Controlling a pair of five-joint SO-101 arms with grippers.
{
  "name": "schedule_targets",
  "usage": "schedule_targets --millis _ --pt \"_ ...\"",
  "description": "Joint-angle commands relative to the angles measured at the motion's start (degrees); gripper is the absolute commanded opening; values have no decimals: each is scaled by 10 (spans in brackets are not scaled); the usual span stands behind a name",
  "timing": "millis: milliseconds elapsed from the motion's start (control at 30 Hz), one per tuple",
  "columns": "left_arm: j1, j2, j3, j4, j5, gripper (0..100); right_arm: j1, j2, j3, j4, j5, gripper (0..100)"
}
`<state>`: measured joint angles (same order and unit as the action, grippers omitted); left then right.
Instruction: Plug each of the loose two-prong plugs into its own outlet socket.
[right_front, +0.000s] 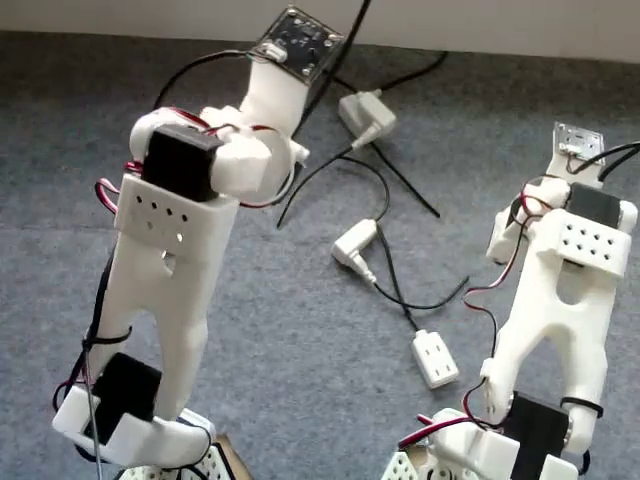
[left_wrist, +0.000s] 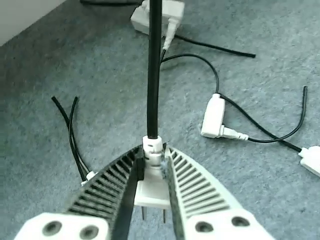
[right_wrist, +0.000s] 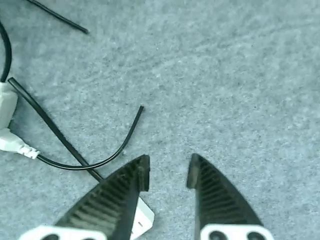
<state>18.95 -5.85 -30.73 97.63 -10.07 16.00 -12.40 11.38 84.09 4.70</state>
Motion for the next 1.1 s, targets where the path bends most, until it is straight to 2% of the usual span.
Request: schedule_targets --millis 0,100,167,200,267,433,533,633,733,900,1000,1067 --pt "39 -29 -19 -22 5 7 24 -2 -24 -10 24 77" --pt "55 -32 -6 -28 6 6 24 -2 -15 -13 43 71" --pt "76 -35 12 -47 11 6 14 -2 -14 -27 45 29" --pt "84 -36 15 -60 24 6 9 -2 -13 -39 56 2" --pt "91 -50 15 -99 63 6 1 -2 -11 -65 61 9" --pt "92 -73 23 -217 96 6 2 -6 -10 -146 -33 7" --pt "111 -76 80 -269 98 6 -12 -2 -8 -165 -56 7" --pt "126 -83 153 -343 170 6 -48 -3 18 -166 -54 7" --pt "137 -114 232 -443 222 6 -98 -8 61 -147 -13 7" --pt "122 -166 357 -622 224 6 -149 -8 126 -131 94 7" --pt "113 -186 407 -686 225 6 -145 -9 146 -164 141 7" --pt "111 -196 437 -698 224 6 -131 -9 158 -185 161 7"
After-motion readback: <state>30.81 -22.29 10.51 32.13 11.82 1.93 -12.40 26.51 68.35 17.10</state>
